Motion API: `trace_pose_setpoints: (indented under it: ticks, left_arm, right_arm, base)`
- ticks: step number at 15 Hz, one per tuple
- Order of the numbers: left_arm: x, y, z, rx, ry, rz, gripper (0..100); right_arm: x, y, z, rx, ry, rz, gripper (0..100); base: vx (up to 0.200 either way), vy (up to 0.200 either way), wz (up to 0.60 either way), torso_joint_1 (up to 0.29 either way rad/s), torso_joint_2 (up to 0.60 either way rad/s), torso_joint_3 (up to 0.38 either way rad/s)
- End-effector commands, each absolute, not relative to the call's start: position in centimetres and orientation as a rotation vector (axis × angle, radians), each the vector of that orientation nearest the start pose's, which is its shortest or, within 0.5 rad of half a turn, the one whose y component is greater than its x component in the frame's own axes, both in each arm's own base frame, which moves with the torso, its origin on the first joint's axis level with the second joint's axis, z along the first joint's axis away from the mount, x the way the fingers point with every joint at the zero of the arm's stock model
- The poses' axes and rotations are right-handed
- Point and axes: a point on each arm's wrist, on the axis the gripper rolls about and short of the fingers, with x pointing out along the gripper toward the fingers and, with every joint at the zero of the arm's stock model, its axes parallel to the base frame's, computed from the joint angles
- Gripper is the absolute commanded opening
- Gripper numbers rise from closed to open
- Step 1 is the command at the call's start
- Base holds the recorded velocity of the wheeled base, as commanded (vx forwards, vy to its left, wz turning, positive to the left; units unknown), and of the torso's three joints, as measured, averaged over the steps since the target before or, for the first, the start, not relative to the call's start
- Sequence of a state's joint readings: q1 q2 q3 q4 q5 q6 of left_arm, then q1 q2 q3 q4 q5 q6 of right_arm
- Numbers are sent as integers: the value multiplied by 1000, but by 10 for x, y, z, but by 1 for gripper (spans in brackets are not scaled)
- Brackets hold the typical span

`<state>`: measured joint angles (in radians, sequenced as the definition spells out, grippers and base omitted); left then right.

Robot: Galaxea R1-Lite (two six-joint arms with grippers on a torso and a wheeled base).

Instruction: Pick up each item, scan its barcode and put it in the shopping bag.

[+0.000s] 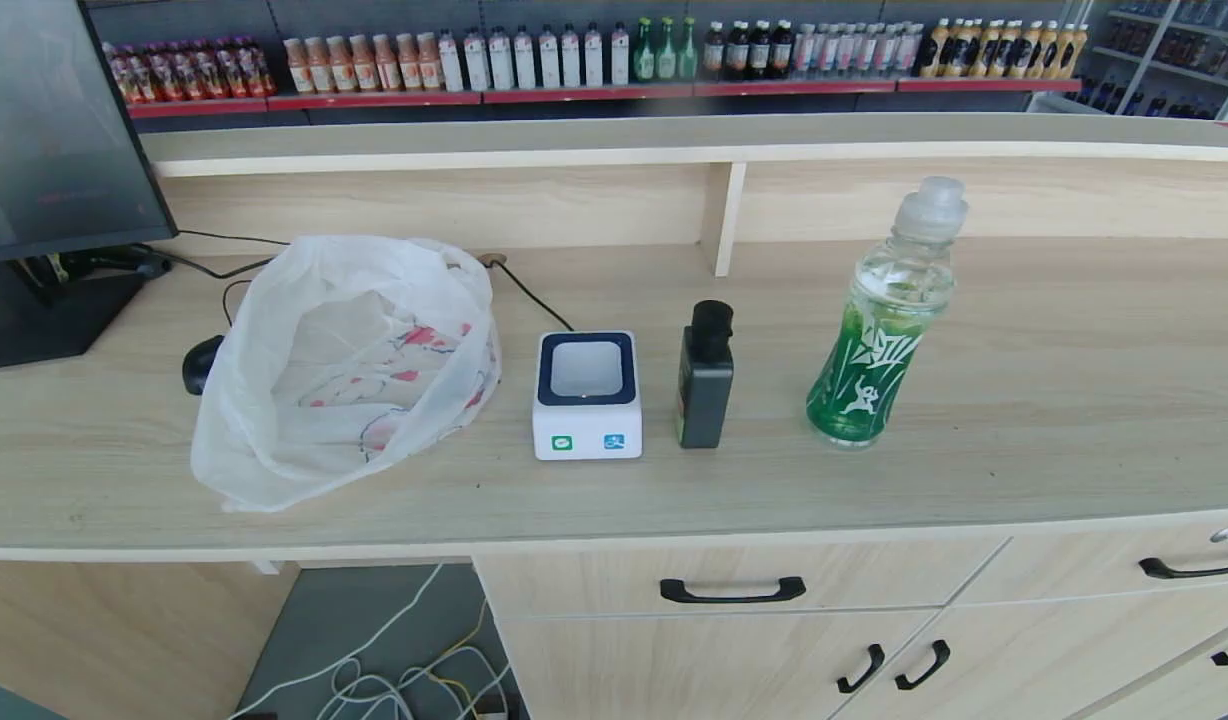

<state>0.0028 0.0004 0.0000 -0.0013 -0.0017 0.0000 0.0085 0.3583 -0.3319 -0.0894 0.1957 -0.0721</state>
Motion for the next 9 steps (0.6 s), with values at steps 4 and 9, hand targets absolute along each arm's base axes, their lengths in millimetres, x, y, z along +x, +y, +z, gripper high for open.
trace_pose_setpoints:
  ticks: [4, 9]
  left_arm:
    - [-23, 0, 76, 0, -2, 2, 100]
    - [-23, 0, 76, 0, -2, 2, 100]
  right_arm:
    - [41, 12, 209, -66, -4, 387, 100]
    - [87, 40, 224, -75, -67, 588, 100]
  base:
    - [0, 0, 0, 0, 0, 0]
    - [0, 0, 0, 0, 0, 0]
